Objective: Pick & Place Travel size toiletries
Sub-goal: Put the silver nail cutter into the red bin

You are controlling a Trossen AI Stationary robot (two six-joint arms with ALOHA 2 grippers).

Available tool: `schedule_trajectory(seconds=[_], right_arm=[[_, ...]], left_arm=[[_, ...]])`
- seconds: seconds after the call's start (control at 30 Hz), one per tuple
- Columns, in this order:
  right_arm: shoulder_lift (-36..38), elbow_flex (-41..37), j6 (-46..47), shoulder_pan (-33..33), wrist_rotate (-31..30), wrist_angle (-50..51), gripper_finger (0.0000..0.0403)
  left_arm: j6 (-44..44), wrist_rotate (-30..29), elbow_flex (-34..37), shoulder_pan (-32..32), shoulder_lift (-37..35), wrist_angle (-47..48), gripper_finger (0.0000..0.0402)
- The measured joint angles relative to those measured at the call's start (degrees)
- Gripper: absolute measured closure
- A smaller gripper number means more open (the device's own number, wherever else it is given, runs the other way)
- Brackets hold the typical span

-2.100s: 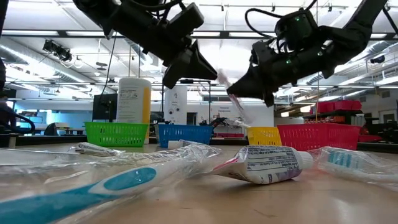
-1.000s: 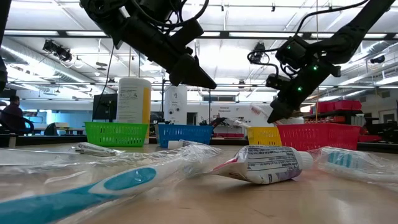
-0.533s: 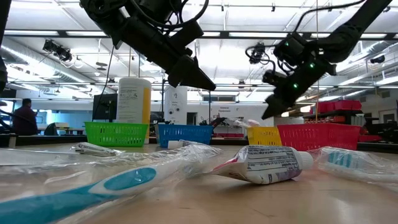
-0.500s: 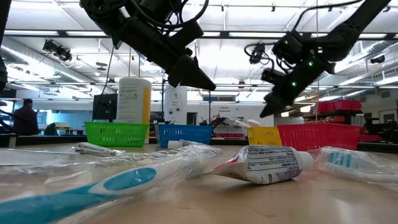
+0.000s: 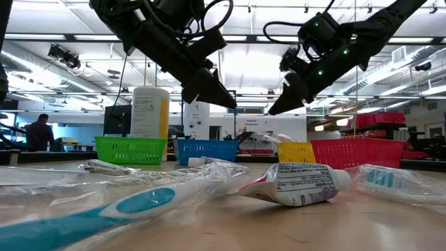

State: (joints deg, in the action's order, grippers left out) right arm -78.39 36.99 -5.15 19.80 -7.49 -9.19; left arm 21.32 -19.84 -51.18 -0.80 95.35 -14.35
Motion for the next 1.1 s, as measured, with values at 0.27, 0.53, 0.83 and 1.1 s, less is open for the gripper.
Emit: schedule_trajectory(seconds=[0.27, 0.53, 0.83, 1.1], right_arm=[[0.0, 0.0, 6.2, -7.2, 11.4, 0.0, 0.028], [0.0, 0.0, 17.8, -16.4, 25.1, 1.6, 0.028], [0.0, 0.0, 38.2, -34.3, 24.9, 2.3, 0.0281], [0.0, 0.0, 59.2, -43.4, 21.5, 16.8, 0.0281]], left_arm=[[-0.1, 0.0, 0.0, 0.0, 0.0, 0.1, 0.0325], [-0.2, 0.0, 0.0, 0.0, 0.0, 0.0, 0.0325], [-2.0, 0.1, 0.0, 0.0, 0.0, 0.0, 0.0325], [-1.3, 0.0, 0.0, 0.0, 0.0, 0.0, 0.0325]])
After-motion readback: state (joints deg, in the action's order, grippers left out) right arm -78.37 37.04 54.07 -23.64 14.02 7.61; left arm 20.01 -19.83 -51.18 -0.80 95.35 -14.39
